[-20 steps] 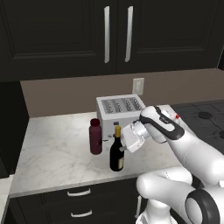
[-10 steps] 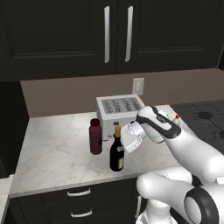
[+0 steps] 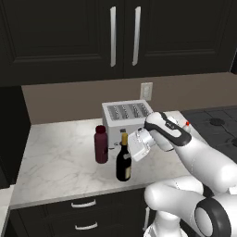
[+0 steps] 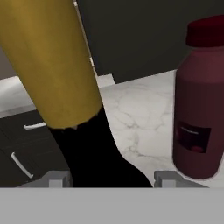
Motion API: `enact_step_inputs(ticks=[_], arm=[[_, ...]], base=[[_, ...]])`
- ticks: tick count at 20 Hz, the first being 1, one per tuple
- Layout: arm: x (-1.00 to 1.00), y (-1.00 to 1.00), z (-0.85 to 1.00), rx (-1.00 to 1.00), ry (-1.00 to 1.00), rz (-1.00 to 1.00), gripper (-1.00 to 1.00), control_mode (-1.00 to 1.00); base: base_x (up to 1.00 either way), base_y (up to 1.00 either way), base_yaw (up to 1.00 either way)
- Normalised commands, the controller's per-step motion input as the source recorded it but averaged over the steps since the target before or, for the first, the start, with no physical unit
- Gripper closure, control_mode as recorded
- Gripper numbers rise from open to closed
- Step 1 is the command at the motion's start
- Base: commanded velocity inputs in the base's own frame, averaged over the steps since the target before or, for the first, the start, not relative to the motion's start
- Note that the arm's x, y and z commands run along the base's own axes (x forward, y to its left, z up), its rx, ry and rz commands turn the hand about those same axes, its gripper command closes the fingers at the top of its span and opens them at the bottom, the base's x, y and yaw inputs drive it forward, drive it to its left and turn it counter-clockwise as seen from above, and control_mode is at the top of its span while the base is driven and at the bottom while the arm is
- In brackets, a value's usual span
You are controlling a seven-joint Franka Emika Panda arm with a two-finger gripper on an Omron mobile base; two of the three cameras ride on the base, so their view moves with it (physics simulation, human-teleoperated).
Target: Place the drinks on the dining counter in a tight cluster.
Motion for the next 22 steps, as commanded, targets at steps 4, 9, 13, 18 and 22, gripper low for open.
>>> enact_step_inputs(ticks=[4,9,13,18,22], arm=[[0.00,0.00,0.00,0.00,0.00,0.00,1.00,-1.00],[0.00,0.00,0.00,0.00,0.00,0.00,1.00,-1.00],[-0.31,0.00,0.08,0.02,-0.12,0.00,1.00,-1.00],[-0.85,-0.14,0.59,0.05,-0.25,-0.01,1.00,-1.00],[-0.85,-0.10,0.80,0.03,-0.23,-0.03,1.00,-1.00]], base=[[0.00,0.00,0.00],[0.00,0.00,0.00],[0.00,0.00,0.00],[0.00,0.00,0.00],[0.00,0.00,0.00]])
